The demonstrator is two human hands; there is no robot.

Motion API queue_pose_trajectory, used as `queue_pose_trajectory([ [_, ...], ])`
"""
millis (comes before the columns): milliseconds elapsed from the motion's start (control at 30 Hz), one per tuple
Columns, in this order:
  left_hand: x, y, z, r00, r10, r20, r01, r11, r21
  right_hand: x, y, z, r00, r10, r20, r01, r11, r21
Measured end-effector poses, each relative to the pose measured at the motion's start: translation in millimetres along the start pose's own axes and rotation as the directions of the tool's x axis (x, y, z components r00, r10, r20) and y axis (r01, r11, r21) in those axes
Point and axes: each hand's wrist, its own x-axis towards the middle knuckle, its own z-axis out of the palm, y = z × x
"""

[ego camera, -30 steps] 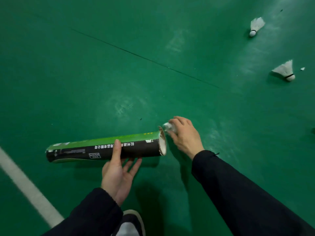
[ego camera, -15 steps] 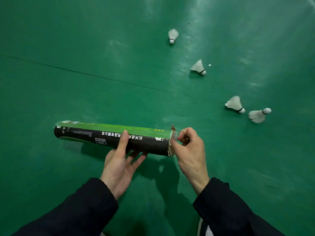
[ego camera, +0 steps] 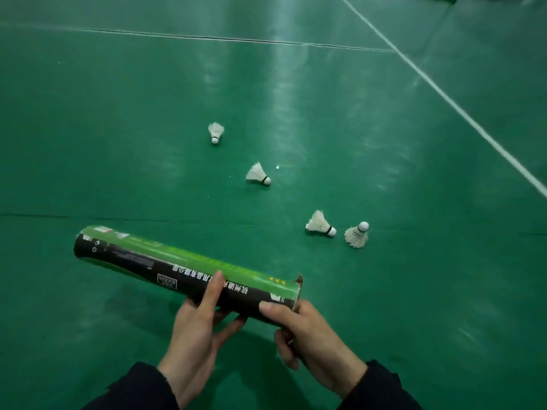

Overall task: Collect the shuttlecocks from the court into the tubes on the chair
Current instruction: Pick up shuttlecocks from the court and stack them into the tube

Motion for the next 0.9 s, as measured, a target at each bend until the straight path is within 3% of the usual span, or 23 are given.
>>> queue_pose_trajectory([
  [67, 3.2, -6.0, 17.1, 0.999, -0.021, -0.032, 0.019, 0.999, -0.040, -0.6, -2.5, -31.9, 1.000, -0.001, -0.027, 0.002, 1.000, 0.030],
  [133, 3.4, -11.5, 28.4, 0.996, -0.056, -0.063, 0.051, 0.995, -0.082, 5.7, -3.3, -68.3, 0.980, -0.040, -0.195, 0.057, 0.995, 0.079],
  [233, -4.0, -20.4, 27.3, 0.988, -0.101, -0.116, 0.096, 0.994, -0.050, 36.7, 2.7, -133.4, 0.825, -0.039, -0.563, 0.114, 0.988, 0.099],
  [333, -17.6, -16.3, 20.0, 0.984, -0.098, -0.149, 0.106, 0.993, 0.047, 89.0, 19.9, -190.1, 0.685, -0.063, -0.726, 0.065, 0.998, -0.024],
  [433, -18.8, 8.9, 19.5, 0.987, -0.066, -0.148, 0.081, 0.992, 0.096, 136.0, 36.6, -231.5, 0.630, -0.060, -0.774, -0.145, 0.970, -0.194],
  [567, 4.0, 42.7, 43.3, 0.995, 0.004, -0.098, 0.005, 0.996, 0.091, 161.4, 61.5, -248.7, 0.637, -0.065, -0.768, -0.402, 0.822, -0.403],
  [633, 24.6, 47.4, 62.9, 0.997, -0.008, -0.078, 0.014, 0.997, 0.077, 154.0, 63.3, -238.0, 0.653, -0.126, -0.747, -0.350, 0.824, -0.445],
  [767, 66.6, 37.7, 89.7, 0.992, -0.122, -0.040, 0.122, 0.993, -0.002, 99.4, 31.6, -191.6, 0.623, -0.217, -0.751, -0.053, 0.947, -0.317],
  [900, 96.9, 17.0, 106.0, 0.979, -0.200, 0.039, 0.199, 0.980, 0.023, 52.0, 4.4, -154.1, 0.673, -0.401, -0.622, -0.067, 0.804, -0.591],
])
